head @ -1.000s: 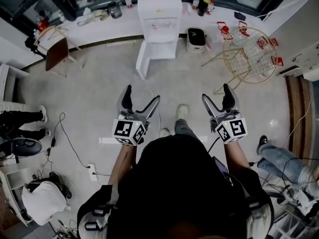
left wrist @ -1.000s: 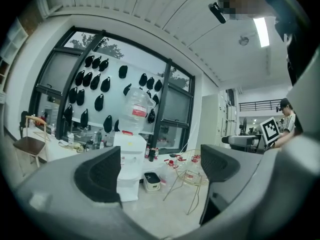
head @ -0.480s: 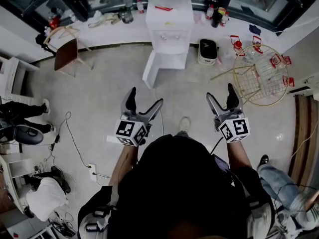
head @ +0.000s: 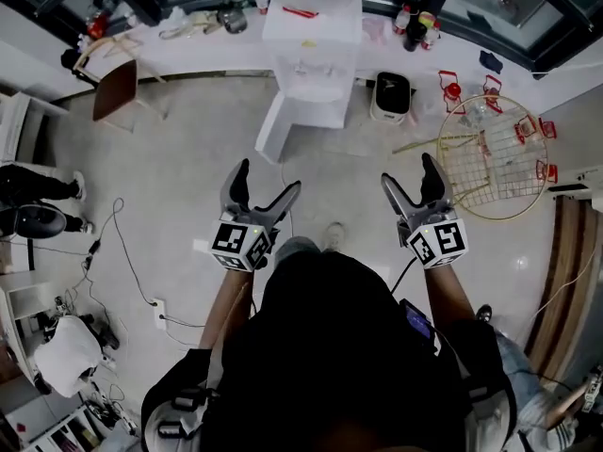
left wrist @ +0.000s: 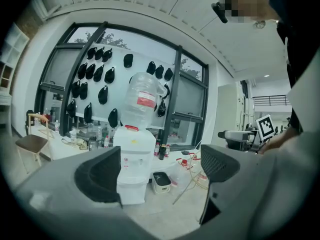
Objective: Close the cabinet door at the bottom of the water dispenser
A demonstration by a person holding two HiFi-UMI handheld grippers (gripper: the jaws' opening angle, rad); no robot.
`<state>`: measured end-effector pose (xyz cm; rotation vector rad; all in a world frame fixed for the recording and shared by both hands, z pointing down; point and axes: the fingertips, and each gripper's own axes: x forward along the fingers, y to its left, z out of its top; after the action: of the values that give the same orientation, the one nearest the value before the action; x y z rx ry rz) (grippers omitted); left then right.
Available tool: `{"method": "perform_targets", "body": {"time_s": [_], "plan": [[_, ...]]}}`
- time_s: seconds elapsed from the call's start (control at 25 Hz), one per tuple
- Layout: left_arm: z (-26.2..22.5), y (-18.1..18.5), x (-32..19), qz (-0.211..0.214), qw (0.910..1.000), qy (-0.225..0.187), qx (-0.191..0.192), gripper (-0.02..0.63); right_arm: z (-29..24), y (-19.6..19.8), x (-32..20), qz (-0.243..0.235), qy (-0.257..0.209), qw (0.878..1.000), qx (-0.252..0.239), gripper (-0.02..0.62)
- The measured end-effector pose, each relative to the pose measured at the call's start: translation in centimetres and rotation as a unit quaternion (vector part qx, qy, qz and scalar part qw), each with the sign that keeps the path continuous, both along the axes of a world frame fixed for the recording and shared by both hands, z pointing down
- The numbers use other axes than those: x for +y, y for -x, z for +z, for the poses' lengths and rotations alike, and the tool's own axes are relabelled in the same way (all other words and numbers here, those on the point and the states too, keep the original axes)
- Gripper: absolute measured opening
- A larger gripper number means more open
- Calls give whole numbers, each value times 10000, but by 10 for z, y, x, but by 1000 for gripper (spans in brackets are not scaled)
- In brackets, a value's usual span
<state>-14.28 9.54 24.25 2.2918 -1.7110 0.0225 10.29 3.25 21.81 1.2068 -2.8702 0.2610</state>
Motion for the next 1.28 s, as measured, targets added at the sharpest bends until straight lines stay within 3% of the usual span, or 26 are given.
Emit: {"method": "perform_targets", "body": {"time_s": [0.32, 0.72, 0.92, 1.28], "plan": [[39, 1, -34, -69, 9995, 322, -29, 497, 34, 9, -39, -157, 225, 9996, 101, 416], [135, 17, -85, -11, 9965, 836, -80, 497, 102, 49, -72, -181, 778, 9965, 244, 414], [190, 44, -111, -36, 9957, 897, -245, 495, 162, 78, -88, -375, 883, 9939, 540, 414], [321, 92, -134, -28, 9865, 1608, -324, 495, 277, 133, -123, -517, 1341, 9875, 651, 414]]}}
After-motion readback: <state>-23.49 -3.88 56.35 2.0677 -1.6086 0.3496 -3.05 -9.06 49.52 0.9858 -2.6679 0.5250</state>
